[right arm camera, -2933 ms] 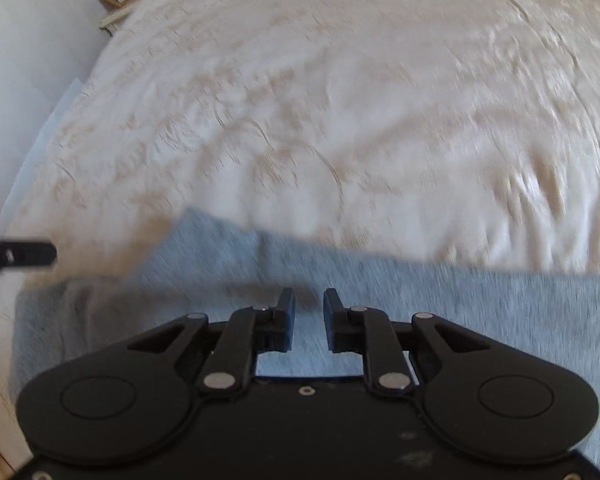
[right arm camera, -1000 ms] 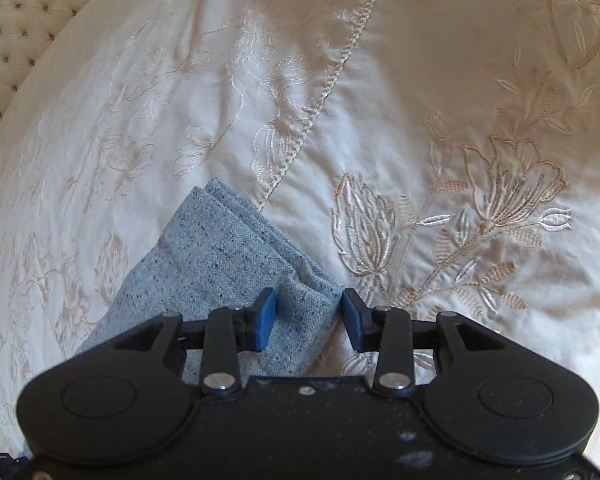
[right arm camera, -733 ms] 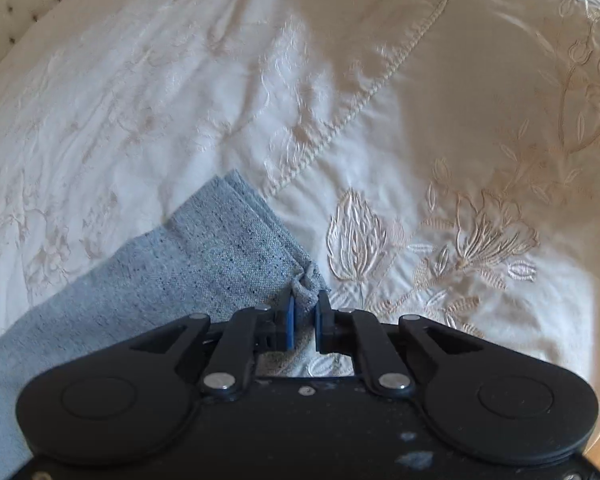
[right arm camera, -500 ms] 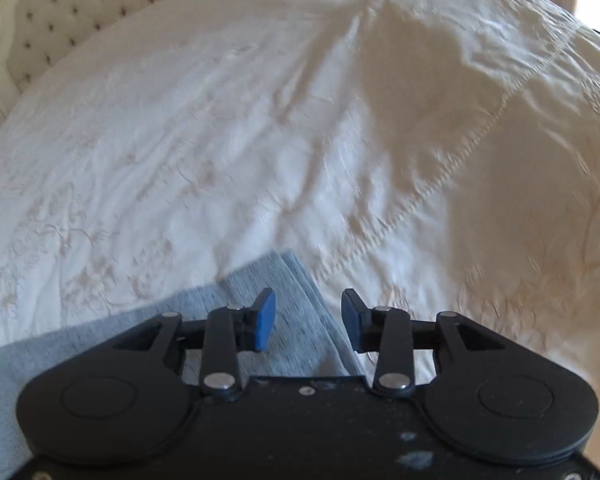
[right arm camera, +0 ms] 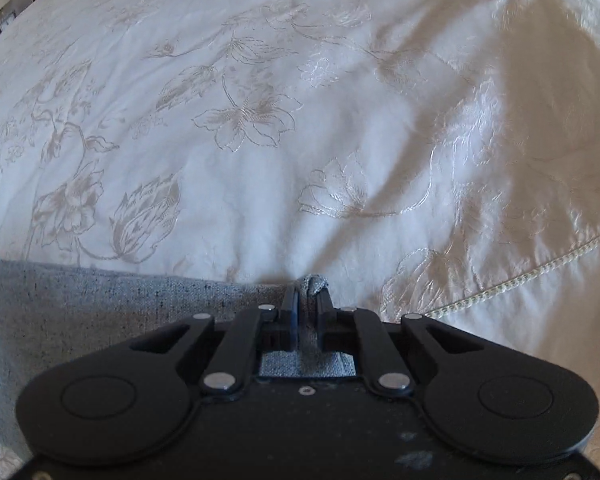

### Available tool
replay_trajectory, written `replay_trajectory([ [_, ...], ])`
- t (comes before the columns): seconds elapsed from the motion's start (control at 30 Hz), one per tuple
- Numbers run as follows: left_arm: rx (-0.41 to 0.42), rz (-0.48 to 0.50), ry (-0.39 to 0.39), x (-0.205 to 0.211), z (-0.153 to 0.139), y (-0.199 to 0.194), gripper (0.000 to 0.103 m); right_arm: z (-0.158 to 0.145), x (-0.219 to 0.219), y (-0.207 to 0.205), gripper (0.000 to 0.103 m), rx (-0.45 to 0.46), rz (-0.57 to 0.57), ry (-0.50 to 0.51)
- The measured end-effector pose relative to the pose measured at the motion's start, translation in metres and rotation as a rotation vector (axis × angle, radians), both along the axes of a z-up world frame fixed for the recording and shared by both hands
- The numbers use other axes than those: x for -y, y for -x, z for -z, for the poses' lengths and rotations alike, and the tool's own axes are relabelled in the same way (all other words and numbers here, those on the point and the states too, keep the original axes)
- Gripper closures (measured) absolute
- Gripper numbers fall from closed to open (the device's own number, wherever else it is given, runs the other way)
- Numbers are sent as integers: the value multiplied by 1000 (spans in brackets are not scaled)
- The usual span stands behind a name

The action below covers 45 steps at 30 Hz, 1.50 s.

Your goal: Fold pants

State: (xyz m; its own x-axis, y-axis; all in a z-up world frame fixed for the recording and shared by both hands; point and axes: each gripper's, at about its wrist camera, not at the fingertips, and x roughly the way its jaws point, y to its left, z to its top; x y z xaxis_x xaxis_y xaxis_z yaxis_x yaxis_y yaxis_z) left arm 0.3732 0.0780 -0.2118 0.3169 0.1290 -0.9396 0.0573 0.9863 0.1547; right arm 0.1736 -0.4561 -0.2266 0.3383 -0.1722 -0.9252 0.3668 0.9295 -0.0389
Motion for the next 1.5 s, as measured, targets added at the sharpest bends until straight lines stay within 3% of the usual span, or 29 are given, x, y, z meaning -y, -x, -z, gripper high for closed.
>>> replay_trajectory([
  [0.07, 41, 12, 22, -1, -4, 1, 91, 0, 8, 5, 96, -1, 61, -20],
  [0.17, 10, 31, -5, 1, 5, -5, 90, 6, 3, 5, 95, -4, 77, -22],
  [0.27, 33, 38, -19, 5, -7, 0, 89, -1, 0, 5, 82, 12, 78, -5],
  [0.33, 86, -3, 37, -5, -27, 9, 80, -17, 4, 17, 77, 44, 114, -10],
  [0.43, 165, -81, 133, -27, -59, 31, 79, -40, -5, 35, 74, 98, 137, -2],
  [0.53, 181, -122, 188, -46, -71, 57, 79, -56, -31, 51, 73, 145, 120, -18],
  [0.63, 126, -112, 162, -55, -58, 75, 79, -63, -71, 55, 73, 195, 61, -69],
  [0.7, 92, -88, 114, -60, -43, 80, 77, -57, -103, 49, 73, 179, -16, -113],
  [0.77, 70, -107, 57, -75, -25, 79, 76, -47, -132, 45, 73, 135, -83, -104],
  [0.83, 15, -191, 1, -102, -5, 72, 74, -29, -150, 42, 73, 55, -80, -42],
  [0.9, 16, -263, 50, -132, -1, 77, 74, -14, -157, 45, 73, -32, -17, -15],
  [0.93, 18, -258, 86, -139, -4, 79, 75, -12, -157, 46, 73, -41, 13, -10],
  [1.07, 49, -139, 111, -131, -31, 83, 79, -25, -165, 51, 73, -42, 80, -5],
  [1.23, 91, 32, 307, -107, -51, 62, 77, -55, -190, 55, 73, 82, 141, -4],
  [1.33, 59, 32, 209, -91, -26, 29, 77, -66, -212, 53, 73, 132, 151, 16],
  [1.4, -10, 5, 145, -90, 1, 4, 77, -72, -226, 52, 73, 155, 137, 19],
  [1.5, 19, -7, 168, -93, -6, 1, 78, -77, -244, 49, 73, 154, 112, 16],
])
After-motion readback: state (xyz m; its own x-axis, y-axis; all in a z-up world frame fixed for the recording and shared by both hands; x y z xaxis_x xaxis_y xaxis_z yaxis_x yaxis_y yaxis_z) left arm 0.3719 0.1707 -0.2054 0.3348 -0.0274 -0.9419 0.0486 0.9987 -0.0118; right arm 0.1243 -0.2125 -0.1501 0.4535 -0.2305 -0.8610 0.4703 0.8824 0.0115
